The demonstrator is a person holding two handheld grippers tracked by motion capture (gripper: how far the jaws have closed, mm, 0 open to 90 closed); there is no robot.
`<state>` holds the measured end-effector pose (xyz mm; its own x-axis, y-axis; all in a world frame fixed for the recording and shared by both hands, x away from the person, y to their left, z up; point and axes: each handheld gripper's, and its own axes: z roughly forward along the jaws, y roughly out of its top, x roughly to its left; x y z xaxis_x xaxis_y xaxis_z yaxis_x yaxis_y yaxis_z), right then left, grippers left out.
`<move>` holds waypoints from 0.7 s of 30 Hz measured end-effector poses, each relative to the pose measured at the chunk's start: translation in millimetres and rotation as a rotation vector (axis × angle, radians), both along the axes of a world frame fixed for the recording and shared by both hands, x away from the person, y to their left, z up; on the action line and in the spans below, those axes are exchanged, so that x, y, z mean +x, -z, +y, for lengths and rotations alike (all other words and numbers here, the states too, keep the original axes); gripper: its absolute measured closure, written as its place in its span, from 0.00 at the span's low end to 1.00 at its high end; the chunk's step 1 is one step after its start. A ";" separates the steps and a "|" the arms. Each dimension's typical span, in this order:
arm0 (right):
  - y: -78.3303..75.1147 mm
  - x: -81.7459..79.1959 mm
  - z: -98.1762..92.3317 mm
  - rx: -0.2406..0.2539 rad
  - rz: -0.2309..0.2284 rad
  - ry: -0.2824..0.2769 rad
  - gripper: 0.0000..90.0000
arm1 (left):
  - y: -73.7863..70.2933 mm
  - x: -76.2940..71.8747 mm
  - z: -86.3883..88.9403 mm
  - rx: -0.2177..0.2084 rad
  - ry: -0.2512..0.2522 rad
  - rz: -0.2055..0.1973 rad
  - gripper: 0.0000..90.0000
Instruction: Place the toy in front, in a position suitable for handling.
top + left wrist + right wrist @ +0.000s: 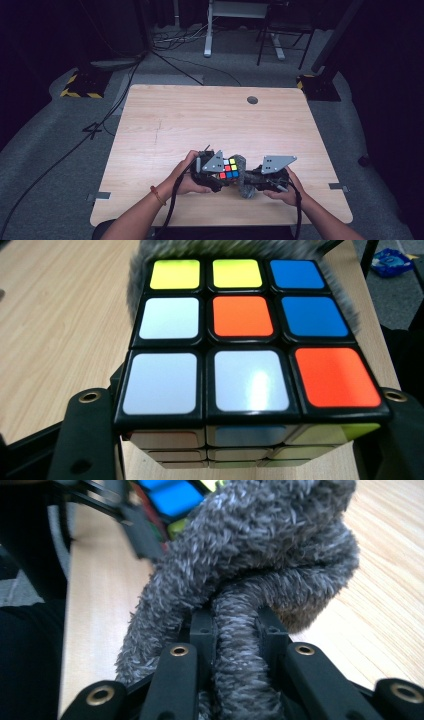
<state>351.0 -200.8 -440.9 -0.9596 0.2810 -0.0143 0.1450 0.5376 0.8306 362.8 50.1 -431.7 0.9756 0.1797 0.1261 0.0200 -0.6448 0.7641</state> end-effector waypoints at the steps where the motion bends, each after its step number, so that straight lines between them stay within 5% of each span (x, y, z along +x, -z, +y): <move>1: -2.2 -1.7 -0.3 0.003 -0.010 -0.001 0.84 | 0.3 0.4 -0.1 0.000 0.001 -0.001 0.37; 8: -8.3 -3.5 -2.9 0.042 -0.037 -0.002 0.84 | 0.9 1.5 -0.6 -0.001 -0.003 0.024 0.37; 15: -17.5 -3.9 -5.1 0.060 -0.088 0.052 0.84 | -1.6 -5.9 -6.2 -0.004 0.056 0.019 0.37; 21: -4.3 4.5 -2.1 -0.001 -0.054 0.074 0.84 | -3.7 -8.0 -7.1 -0.026 0.064 0.018 0.37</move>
<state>355.5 -202.9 -436.6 -0.9339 0.3514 -0.0660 0.1393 0.5277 0.8379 354.9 43.0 -428.0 0.9873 0.1195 0.1043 -0.0068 -0.6251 0.7805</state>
